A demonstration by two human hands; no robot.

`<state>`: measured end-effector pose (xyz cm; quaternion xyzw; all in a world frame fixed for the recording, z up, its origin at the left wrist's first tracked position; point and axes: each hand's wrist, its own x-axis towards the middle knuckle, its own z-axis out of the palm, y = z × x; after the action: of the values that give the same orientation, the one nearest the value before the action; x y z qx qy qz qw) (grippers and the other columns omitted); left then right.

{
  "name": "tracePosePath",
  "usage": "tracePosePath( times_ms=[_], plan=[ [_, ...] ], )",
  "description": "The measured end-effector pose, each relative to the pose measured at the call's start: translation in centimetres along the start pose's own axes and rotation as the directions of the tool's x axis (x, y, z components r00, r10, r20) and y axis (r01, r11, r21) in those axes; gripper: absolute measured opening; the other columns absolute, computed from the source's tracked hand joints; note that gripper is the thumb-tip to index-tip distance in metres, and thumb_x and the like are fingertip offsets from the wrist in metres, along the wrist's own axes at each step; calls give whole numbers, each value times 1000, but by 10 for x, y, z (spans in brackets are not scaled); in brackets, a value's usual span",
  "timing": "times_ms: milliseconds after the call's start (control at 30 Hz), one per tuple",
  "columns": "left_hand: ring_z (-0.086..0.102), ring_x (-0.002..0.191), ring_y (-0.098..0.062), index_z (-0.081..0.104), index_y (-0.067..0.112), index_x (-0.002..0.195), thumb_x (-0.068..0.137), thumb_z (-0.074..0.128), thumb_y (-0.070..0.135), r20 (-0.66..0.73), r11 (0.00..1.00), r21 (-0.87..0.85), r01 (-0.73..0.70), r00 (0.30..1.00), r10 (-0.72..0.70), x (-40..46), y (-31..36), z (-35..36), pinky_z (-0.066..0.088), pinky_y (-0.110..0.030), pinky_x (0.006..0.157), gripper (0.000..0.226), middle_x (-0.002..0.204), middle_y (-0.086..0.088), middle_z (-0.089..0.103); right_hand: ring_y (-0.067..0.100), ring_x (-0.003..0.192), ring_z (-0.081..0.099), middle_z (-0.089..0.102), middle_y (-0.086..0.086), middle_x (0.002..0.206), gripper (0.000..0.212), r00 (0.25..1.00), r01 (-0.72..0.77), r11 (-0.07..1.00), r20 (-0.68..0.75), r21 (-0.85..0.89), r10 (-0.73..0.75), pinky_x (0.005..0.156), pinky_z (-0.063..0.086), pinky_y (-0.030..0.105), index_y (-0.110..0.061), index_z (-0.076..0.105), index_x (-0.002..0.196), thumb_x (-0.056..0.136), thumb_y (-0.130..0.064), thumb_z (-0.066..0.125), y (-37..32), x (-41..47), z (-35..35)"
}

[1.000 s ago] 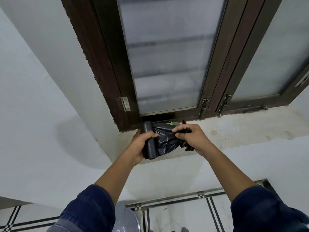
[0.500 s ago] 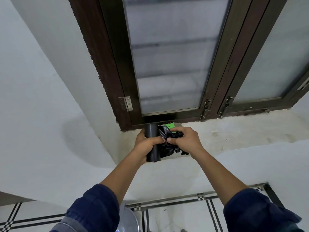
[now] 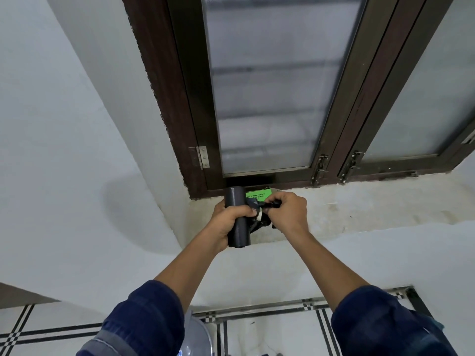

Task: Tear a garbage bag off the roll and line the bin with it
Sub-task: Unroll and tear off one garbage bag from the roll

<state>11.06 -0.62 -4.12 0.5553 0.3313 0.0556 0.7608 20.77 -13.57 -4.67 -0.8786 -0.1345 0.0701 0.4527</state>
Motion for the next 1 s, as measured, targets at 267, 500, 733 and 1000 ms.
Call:
tracePosePath(
  times_ms=[267,500,733,1000],
  plan=[
    [71,86,-37,64,2,114,65,83,3,-43,999,-32,-7,999,5,3,1,-14,61,-58,84,53,93,-18,72,-4,69,66,73,-9,82,10,980,89,993,168,83,-102,67,51,10,-23,82,95,85,-26,82,3,-3,-6],
    [65,62,-23,62,2,103,63,75,0,108,955,-294,22,994,10,-12,12,-6,60,-33,61,42,78,-15,65,29,85,70,74,7,86,13,991,27,945,-114,-327,-68,64,42,27,-15,80,97,90,-16,69,32,12,-7],
    [70,65,-33,59,-6,126,60,91,8,-47,983,-176,58,997,-67,-6,17,0,59,-38,63,75,90,-23,72,26,76,72,68,3,95,30,936,-350,885,148,307,319,64,64,44,-29,59,111,84,-18,65,22,6,-14],
    [54,69,-32,54,-1,102,82,54,8,153,911,-323,257,964,-218,-3,19,10,52,-40,76,22,81,-17,58,32,80,64,65,17,104,60,947,-305,945,141,119,288,60,53,42,-24,32,136,85,-2,53,49,48,-56]
  ],
)
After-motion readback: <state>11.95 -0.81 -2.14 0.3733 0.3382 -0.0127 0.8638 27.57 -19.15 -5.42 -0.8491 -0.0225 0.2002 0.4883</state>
